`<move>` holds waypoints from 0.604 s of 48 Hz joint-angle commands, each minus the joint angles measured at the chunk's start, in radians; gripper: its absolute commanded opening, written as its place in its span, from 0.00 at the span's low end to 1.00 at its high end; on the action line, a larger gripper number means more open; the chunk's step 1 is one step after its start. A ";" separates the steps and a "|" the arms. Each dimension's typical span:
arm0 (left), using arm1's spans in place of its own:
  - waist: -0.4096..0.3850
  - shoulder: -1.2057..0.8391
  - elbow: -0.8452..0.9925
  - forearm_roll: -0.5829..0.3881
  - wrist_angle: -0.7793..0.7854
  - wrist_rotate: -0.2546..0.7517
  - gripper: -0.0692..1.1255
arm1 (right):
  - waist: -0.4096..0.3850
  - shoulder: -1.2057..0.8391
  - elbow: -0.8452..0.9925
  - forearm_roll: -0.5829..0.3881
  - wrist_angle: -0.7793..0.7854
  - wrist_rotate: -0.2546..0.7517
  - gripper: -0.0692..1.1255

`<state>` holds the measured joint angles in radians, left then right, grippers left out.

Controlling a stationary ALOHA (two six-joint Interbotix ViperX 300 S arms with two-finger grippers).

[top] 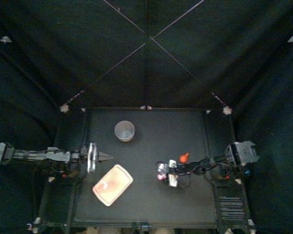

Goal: Pick the pink ball then place it in the grey bowl
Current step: Place pink ball in the grey bowl

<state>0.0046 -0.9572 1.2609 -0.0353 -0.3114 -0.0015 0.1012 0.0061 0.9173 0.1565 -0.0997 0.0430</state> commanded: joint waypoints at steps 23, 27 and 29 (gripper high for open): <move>0.023 0.005 -0.006 -0.002 -0.017 -0.002 0.10 | -0.319 0.094 -0.443 -0.291 -0.247 -0.002 0.60; 0.023 0.005 0.000 -0.003 -0.015 -0.002 0.10 | -0.374 0.163 -0.520 -0.290 -0.304 -0.002 0.60; 0.023 0.005 0.003 -0.006 -0.017 -0.002 0.10 | -0.400 0.198 -0.558 -0.290 -0.318 0.000 0.60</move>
<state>0.0261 -0.9572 1.2763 -0.0368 -0.3175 -0.0015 -0.2500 0.1687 0.4449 -0.1319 -0.3743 0.0383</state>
